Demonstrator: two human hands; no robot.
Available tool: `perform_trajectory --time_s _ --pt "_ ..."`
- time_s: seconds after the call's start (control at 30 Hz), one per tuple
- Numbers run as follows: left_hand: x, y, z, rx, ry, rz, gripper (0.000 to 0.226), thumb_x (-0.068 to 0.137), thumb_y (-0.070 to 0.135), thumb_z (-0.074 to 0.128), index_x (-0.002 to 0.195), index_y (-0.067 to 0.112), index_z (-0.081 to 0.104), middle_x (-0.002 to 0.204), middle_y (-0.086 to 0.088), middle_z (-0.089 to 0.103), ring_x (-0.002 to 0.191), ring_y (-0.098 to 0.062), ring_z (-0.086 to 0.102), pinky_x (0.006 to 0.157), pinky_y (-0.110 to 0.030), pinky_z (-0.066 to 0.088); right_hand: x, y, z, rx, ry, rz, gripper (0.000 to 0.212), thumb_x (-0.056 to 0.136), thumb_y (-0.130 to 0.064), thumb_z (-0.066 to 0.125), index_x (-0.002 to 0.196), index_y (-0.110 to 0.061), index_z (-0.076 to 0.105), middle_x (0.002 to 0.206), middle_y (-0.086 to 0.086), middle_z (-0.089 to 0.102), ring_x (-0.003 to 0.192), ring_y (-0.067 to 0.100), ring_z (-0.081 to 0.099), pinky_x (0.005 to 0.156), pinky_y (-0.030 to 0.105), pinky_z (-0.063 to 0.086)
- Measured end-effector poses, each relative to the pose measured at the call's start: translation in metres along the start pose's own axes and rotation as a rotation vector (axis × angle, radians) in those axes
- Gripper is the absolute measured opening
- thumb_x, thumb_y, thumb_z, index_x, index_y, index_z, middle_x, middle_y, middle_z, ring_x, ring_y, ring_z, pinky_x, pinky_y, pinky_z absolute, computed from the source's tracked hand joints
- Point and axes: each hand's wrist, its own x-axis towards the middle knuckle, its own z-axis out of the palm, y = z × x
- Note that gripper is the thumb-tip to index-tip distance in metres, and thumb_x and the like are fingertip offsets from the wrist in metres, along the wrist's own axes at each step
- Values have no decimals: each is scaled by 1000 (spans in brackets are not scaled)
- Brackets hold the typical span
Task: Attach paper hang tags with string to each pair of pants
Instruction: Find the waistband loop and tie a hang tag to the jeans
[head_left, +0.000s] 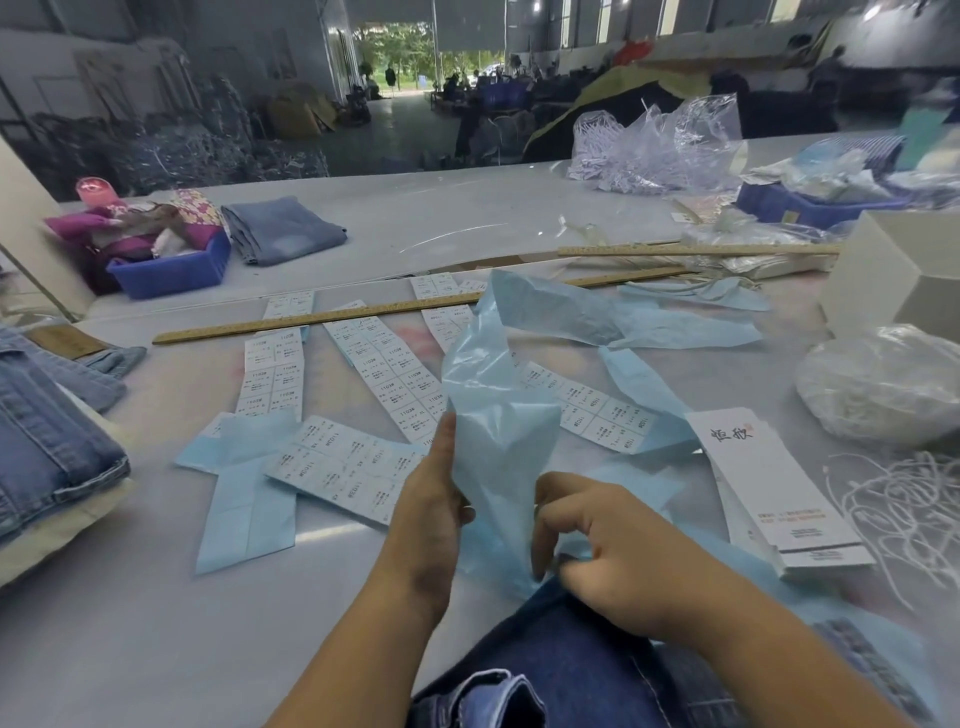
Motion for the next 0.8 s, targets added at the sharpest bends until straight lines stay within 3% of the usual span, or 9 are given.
perform_trajectory --time_s 0.13,0.2,0.27,0.33,0.47,0.57,0.67,0.73,0.8 --pt "-3 3 -6 -237 4 -3 44 80 63 53 91 30 80 96 -8 76 82 -20 74 63 -29 57 2 2 2 -39 -16 -8 38 68 12 50 66 -19 71 100 -18 65 100 0 59 87 14 43" --pt "-2 2 -7 -175 13 -8 34 79 50 65 92 22 79 94 -11 76 80 -23 73 61 -30 57 3 3 2 -82 -35 -8 36 70 10 51 67 -20 72 100 -18 64 99 0 58 87 14 43" --pt "-2 1 -7 -64 25 5 20 75 23 73 92 14 77 90 -14 75 77 -25 70 59 -31 54 2 4 2 -90 -40 29 36 70 5 51 70 -24 72 93 -23 61 93 -1 58 79 8 40" --pt "-3 -3 -9 39 30 4 25 66 12 71 90 10 75 88 -14 74 76 -24 67 63 -33 51 2 5 0 6 38 120 28 68 -8 51 71 -30 68 90 -20 66 88 3 61 75 8 41" --pt "-8 -3 -10 190 -87 -42 36 57 11 58 90 8 71 86 -8 73 76 -19 67 65 -29 52 8 9 -3 493 330 247 23 71 -33 55 82 -17 67 83 5 70 83 25 64 90 42 50" --pt "-9 -5 -11 303 -217 -60 41 57 10 56 93 14 74 93 -5 76 89 -19 70 78 -32 53 13 12 2 619 330 345 49 68 -51 73 102 -20 59 92 10 72 91 26 68 94 45 51" --pt "-11 -3 -11 442 -277 -40 43 58 12 56 94 26 76 92 5 76 88 -7 70 76 -21 51 15 15 9 527 323 340 49 75 -19 84 114 -26 55 91 0 67 78 8 64 78 24 53" --pt "-9 3 -18 433 -289 -71 47 61 17 62 106 24 73 100 6 76 92 -10 70 80 -24 51 15 15 7 496 366 291 53 76 -1 79 118 -25 57 89 -6 65 74 2 61 76 19 53" --pt "-5 14 -29 232 -322 -193 52 65 29 65 116 17 68 104 -4 75 87 -18 69 79 -32 48 12 15 3 478 353 218 59 79 8 71 121 -30 56 94 -8 71 85 5 67 83 22 55"
